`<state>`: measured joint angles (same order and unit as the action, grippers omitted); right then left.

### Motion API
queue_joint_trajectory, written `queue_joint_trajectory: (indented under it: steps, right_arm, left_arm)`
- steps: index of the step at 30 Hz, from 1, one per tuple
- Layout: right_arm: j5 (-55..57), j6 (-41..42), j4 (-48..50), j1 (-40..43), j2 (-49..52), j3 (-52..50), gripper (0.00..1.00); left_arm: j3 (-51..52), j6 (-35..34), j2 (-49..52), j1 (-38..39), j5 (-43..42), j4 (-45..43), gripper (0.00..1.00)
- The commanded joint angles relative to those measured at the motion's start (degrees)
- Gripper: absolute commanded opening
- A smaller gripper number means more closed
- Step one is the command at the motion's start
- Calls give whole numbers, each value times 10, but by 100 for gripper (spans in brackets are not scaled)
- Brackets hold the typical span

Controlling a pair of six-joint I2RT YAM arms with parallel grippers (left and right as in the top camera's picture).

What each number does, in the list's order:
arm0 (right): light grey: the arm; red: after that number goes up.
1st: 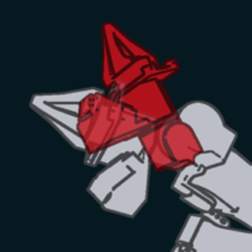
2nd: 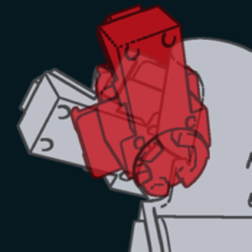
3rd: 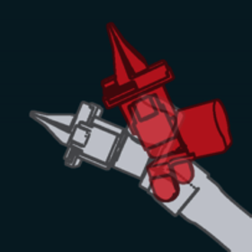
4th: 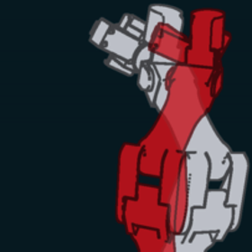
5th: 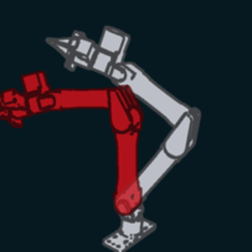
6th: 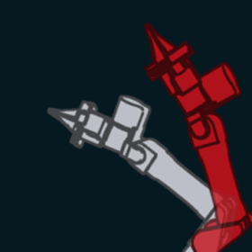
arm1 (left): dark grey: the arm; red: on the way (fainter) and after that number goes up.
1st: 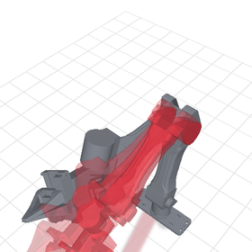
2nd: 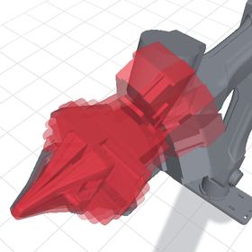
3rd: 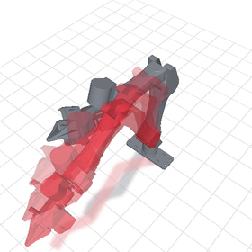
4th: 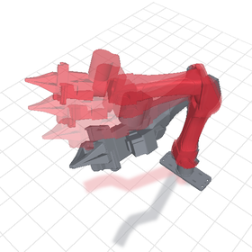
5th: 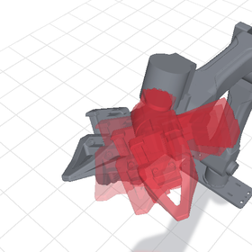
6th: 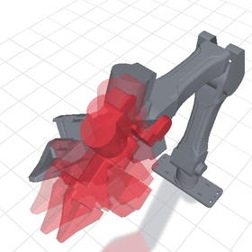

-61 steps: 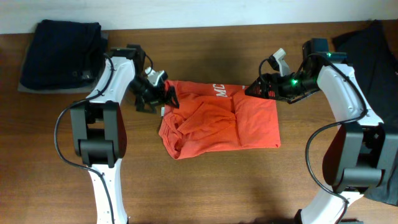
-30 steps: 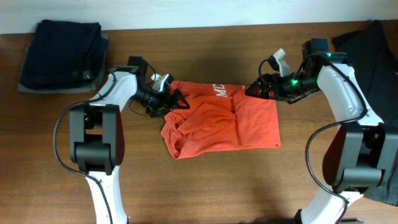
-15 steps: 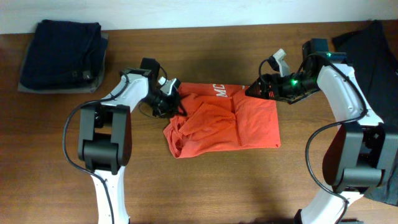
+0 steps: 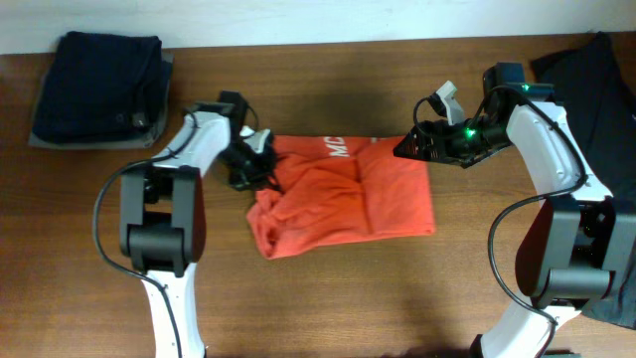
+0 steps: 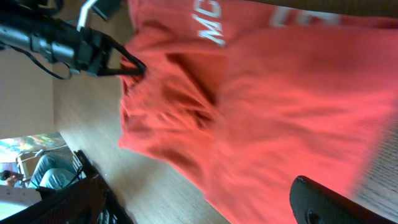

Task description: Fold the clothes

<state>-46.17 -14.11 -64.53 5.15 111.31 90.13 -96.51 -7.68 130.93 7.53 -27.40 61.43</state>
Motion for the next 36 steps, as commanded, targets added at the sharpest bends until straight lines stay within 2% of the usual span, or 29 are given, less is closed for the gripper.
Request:
queue_joint_trajectory:
  steps: [1, 5, 11, 14, 20, 36]
  right_arm:
    - [7, -3, -2, -2, 0, 1, 99]
    - [9, -3, -2, -3, 0, 1, 99]
    - [28, -3, 3, -3, 0, 1, 99]
    - [72, 33, 21, -3, 0, -2, 99]
    - [167, 93, 43, -3, 1, -14, 99]
    - [173, 117, 52, -4, 63, -19, 99]
  left_arm:
    - [-22, 3, 38, -47, 152, 19, 1]
    - [-59, 33, 38, -71, 176, 53, 1]
    - [-143, 41, 38, -80, 229, 134, 1]
    - [-198, 41, 38, -70, 228, 171, 1]
    - [-265, 40, 38, -42, 227, 214, 1]
    - [-305, 3, 38, 76, 228, 247, 0]
